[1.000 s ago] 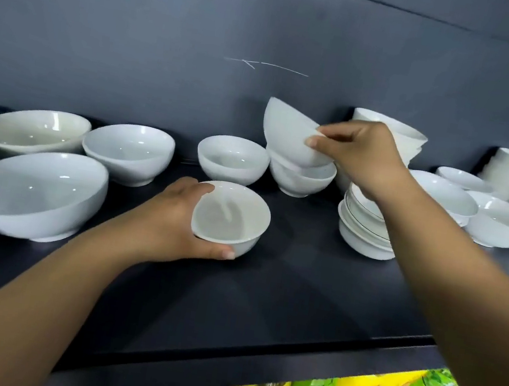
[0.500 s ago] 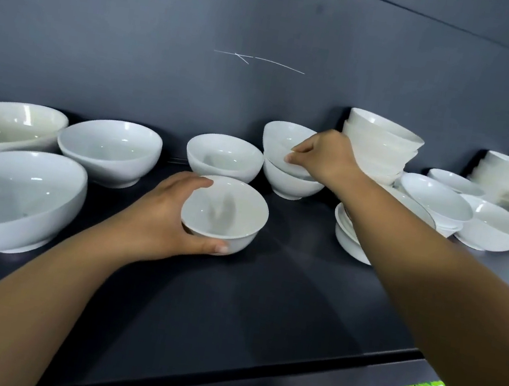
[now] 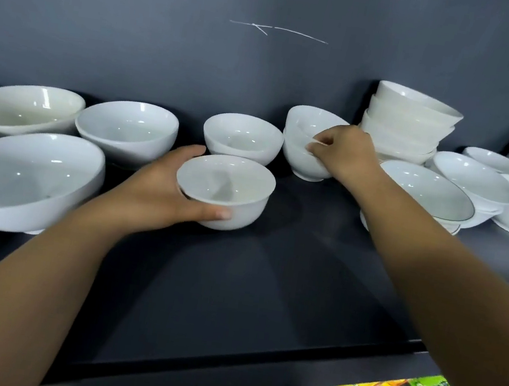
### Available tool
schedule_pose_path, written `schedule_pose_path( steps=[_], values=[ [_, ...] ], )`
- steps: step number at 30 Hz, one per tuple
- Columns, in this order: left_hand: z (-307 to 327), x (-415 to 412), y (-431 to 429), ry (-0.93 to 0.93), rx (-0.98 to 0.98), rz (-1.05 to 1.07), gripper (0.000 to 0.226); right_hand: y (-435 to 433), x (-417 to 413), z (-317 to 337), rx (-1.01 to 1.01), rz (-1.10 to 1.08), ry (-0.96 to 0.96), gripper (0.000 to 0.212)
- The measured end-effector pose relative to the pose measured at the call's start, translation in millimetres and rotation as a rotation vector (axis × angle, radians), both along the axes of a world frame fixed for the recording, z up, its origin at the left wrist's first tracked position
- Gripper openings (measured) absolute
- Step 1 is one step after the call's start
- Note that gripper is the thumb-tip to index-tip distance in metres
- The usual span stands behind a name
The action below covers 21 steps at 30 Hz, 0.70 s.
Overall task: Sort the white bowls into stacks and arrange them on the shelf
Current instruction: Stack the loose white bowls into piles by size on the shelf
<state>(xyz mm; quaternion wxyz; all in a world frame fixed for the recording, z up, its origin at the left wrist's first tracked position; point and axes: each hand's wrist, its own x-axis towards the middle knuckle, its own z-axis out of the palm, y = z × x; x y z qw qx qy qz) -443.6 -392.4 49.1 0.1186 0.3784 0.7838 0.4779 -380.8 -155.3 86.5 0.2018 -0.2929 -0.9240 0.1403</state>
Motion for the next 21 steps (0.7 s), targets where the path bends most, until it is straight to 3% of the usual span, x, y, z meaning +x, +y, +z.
schedule_pose_path(
  steps=[2,4,7,12,13,16,21],
  values=[
    [-3.6,-5.8,-2.2,-0.144,0.034,0.057,0.093,-11.5,4.1,-4.1,0.151,0.012,0.019,0.038],
    [-4.6,-7.5,-2.3,-0.268,0.093,0.079,0.109,-33.2,11.8,-8.8,0.14,0.164,0.241,0.041],
    [-3.3,-4.0,1.0,-0.454,0.235,0.093,0.105,-69.0,26.8,-22.1,-0.335,0.402,0.479,0.038],
    [-1.2,6.7,1.7,-0.679,0.369,-0.006,0.066,-83.8,24.5,-42.6,-1.0,0.427,0.333,0.071],
    [-0.9,9.9,2.8,-0.708,0.385,-0.009,0.06,-84.0,24.3,-44.4,-1.136,0.448,0.306,0.071],
    [0.1,15.2,7.2,-0.704,0.392,0.026,0.056,-86.9,28.1,-44.6,-1.409,0.51,0.228,0.025],
    [-2.0,19.9,11.4,-0.583,0.373,-0.019,0.046,-84.0,32.4,-40.9,-1.527,0.469,0.256,0.018]
  ],
)
